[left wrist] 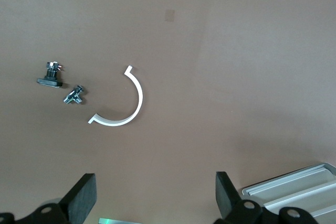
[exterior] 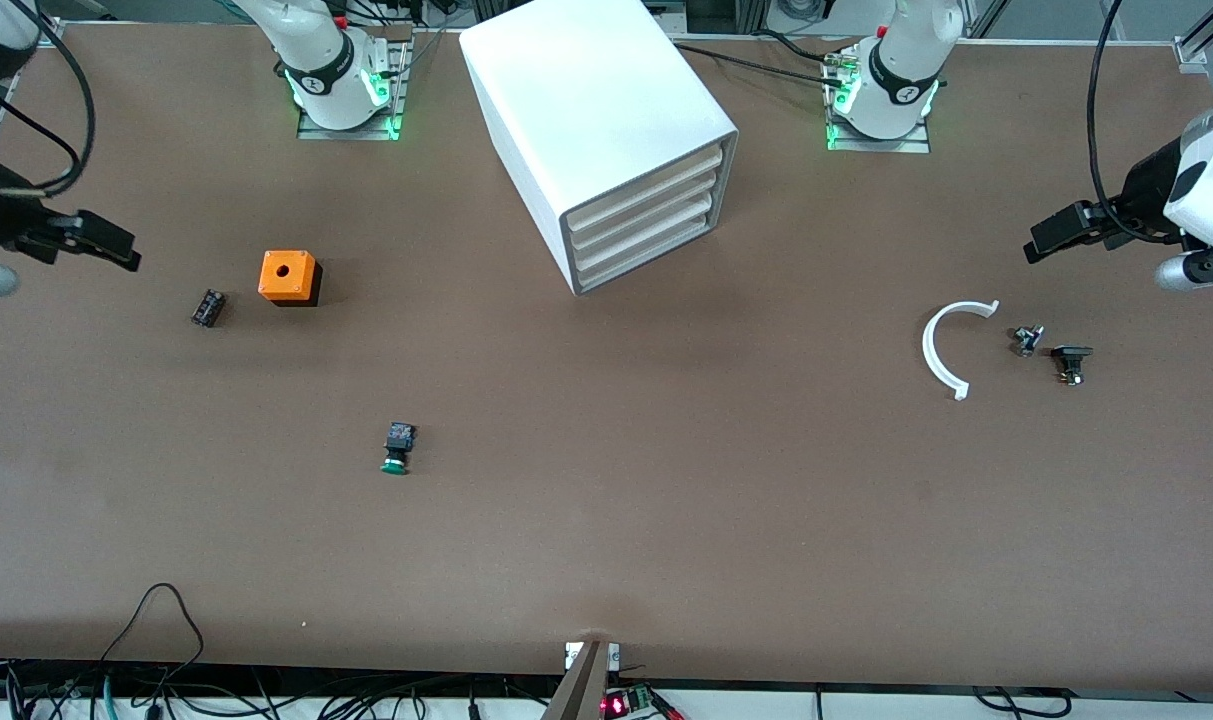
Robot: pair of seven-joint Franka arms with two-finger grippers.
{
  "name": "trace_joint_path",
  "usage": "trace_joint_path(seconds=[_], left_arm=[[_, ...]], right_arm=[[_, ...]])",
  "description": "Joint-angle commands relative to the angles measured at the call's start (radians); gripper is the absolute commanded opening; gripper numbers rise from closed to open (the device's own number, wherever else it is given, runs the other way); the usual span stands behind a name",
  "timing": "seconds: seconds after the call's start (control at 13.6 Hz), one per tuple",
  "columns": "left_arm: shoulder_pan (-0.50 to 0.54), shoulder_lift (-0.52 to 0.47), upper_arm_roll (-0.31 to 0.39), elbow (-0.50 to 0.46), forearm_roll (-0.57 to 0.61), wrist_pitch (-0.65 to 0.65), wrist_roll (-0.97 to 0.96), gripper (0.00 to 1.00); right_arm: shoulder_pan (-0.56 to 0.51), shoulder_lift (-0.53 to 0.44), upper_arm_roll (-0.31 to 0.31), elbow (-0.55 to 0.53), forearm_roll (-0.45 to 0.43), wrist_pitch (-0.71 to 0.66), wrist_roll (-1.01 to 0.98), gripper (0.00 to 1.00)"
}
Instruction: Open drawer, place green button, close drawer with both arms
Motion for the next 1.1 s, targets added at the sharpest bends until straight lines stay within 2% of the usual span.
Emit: trace_joint_path(seconds=[0.0,0.15,0.29,0.44,0.73,1.03], left_arm=[[0.001,0.014,-0.004,0.035,0.015,-0.009,0.011,1.00],[-0.002,0.058,-0.003,0.030,0.027,-0.009,0.014,1.00],[-0.010,0.144,-0.005,0.012,0.026,-0.012,0.014,1.00],[-0.014,0.152,-0.025,-0.040,-0.012,-0.019,0.026,1.00],[-0.014,0.244,-0.040,-0.175,-0.280,-0.005,0.149,1.00],[-0.019,0.377,-0.053,-0.315,-0.568,0.093,0.388,1.00]], right_arm=[[0.068,0.041,-0.004,0.036,-0.019,-0.011,-0.010,1.00],[0.115,0.068,-0.004,0.038,-0.080,-0.004,0.005,1.00],[0.116,0.100,-0.006,0.038,-0.064,0.018,-0.001,1.00],[0.118,0.131,-0.004,0.038,-0.030,0.027,-0.005,1.00],[0.119,0.203,-0.004,0.038,-0.016,0.127,0.002,1.00],[0.142,0.297,-0.004,0.038,-0.014,0.257,0.010,1.00]])
